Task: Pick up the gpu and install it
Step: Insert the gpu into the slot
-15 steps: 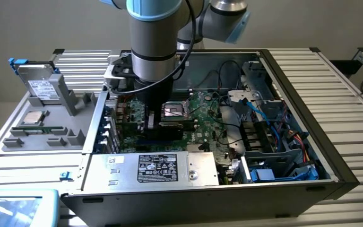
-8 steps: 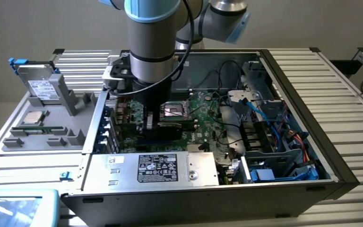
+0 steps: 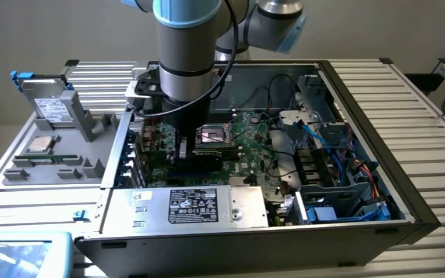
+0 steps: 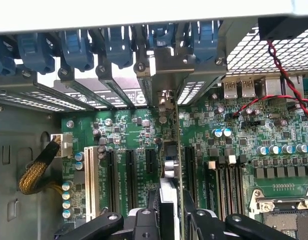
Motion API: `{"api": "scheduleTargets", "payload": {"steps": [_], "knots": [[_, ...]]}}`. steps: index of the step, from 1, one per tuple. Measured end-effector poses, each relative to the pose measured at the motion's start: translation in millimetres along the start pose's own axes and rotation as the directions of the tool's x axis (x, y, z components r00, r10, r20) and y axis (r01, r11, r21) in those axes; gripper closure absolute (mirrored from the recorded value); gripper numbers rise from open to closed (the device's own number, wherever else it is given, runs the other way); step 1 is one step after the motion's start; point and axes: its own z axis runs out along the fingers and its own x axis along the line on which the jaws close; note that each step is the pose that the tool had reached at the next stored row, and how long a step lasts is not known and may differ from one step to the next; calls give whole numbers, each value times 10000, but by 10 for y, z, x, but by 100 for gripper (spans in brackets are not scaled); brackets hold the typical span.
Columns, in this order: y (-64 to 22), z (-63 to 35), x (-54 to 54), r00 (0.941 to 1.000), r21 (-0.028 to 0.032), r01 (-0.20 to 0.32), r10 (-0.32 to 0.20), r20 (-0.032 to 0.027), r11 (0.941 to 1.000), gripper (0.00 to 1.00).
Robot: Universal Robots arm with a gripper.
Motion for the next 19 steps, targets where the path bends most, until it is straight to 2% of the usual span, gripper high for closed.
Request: {"api": "scheduleTargets", "payload": {"steps": [19], "knots": [[7, 1, -15, 10000, 8, 2, -2, -9, 10000, 71]]}}
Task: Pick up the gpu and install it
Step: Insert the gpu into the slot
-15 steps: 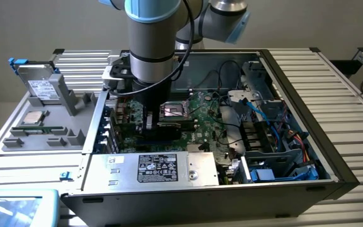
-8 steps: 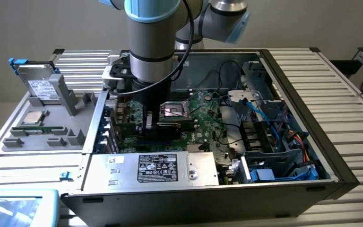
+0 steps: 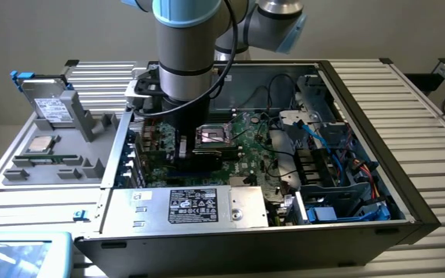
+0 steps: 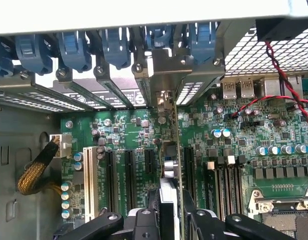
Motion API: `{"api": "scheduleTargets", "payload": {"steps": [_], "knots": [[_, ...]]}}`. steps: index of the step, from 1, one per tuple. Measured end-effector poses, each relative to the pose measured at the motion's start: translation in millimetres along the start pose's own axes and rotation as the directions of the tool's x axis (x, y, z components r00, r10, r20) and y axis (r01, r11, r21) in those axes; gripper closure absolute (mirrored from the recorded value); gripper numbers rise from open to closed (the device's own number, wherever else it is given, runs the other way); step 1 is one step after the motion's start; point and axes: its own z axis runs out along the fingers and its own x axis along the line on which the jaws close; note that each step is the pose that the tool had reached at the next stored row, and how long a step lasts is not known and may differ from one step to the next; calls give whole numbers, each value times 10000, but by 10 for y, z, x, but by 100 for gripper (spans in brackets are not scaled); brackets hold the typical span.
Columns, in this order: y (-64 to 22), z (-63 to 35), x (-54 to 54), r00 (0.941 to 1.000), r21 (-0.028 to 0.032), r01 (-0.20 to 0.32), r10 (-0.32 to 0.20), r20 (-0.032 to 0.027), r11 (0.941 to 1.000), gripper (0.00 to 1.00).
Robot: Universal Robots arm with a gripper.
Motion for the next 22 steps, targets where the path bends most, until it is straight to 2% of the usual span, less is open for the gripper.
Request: {"api": "scheduleTargets", "payload": {"steps": [22], "knots": [[-1, 34, -3, 10000, -1, 0, 0, -3, 10000, 71]]}}
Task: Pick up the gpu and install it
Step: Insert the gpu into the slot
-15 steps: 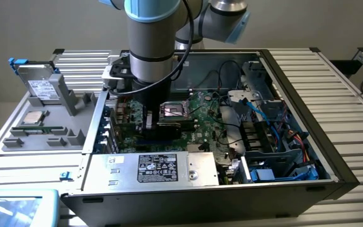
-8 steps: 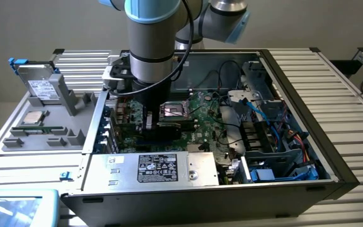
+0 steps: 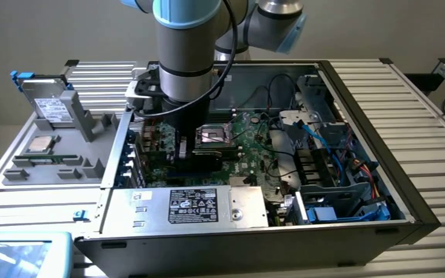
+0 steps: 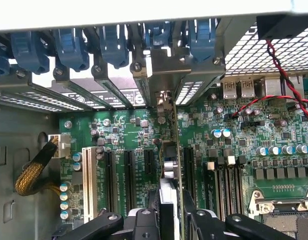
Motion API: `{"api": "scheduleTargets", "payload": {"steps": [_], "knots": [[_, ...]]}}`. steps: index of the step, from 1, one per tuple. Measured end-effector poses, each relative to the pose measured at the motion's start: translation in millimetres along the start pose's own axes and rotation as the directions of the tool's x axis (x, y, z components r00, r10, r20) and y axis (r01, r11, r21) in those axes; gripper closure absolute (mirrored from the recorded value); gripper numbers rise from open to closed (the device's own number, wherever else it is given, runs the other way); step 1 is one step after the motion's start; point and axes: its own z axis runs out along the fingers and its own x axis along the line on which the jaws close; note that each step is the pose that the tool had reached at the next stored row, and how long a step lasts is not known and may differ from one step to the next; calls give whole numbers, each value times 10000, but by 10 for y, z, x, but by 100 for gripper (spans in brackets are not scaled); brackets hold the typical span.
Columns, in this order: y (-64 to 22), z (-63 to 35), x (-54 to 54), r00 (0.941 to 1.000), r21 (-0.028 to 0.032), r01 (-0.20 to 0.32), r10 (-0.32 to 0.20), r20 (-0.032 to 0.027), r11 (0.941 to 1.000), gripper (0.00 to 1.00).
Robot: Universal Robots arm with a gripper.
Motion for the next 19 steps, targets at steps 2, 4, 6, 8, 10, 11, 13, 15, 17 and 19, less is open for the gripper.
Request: {"api": "scheduleTargets", "payload": {"steps": [2, 4, 6, 8, 10, 11, 13, 15, 17, 19], "knots": [[0, 6, 1, 10000, -3, 1, -1, -3, 10000, 71], [1, 9, 0, 10000, 0, 0, 0, 2, 10000, 71], [2, 11, 0, 10000, 2, 0, 0, 4, 10000, 71], [1, 15, 0, 10000, 14, -2, 2, 4, 10000, 71], [-1, 18, 0, 10000, 19, -3, 3, 2, 10000, 71], [1, 21, 1, 10000, 36, -3, 3, 5, 10000, 71], [-3, 22, 0, 10000, 42, -1, 1, 7, 10000, 71], [-16, 22, 0, 10000, 45, -3, 3, 8, 10000, 71], [-13, 23, -1, 10000, 50, 0, 0, 8, 10000, 71], [-12, 24, 0, 10000, 47, 4, -4, 7, 10000, 71]]}}
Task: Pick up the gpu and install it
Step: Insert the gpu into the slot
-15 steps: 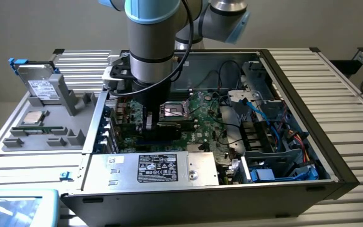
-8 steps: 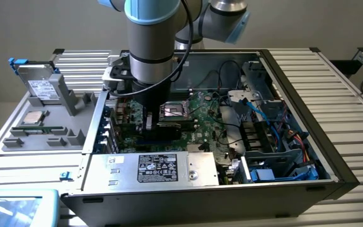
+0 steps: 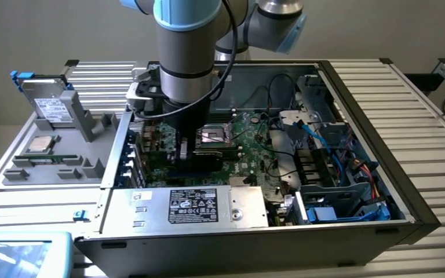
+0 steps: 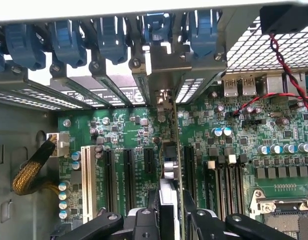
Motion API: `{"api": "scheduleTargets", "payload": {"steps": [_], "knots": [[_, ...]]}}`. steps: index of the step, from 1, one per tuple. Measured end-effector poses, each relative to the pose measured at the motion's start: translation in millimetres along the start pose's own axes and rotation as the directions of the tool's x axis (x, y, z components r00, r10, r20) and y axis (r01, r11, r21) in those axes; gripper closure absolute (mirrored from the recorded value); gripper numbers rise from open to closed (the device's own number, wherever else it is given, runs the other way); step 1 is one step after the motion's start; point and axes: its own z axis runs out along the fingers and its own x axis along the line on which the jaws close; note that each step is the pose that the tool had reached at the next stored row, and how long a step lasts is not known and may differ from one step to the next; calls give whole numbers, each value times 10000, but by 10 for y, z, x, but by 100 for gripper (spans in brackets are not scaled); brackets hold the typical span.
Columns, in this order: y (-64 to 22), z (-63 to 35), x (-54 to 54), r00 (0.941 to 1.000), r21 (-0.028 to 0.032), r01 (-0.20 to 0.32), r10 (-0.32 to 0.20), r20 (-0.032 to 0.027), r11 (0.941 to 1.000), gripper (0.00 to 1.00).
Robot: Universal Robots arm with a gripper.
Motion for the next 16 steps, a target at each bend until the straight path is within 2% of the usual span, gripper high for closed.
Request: {"api": "scheduleTargets", "payload": {"steps": [16], "knots": [[18, 20, 16, 10000, 7, 7, -7, 20, 10000, 71]]}}
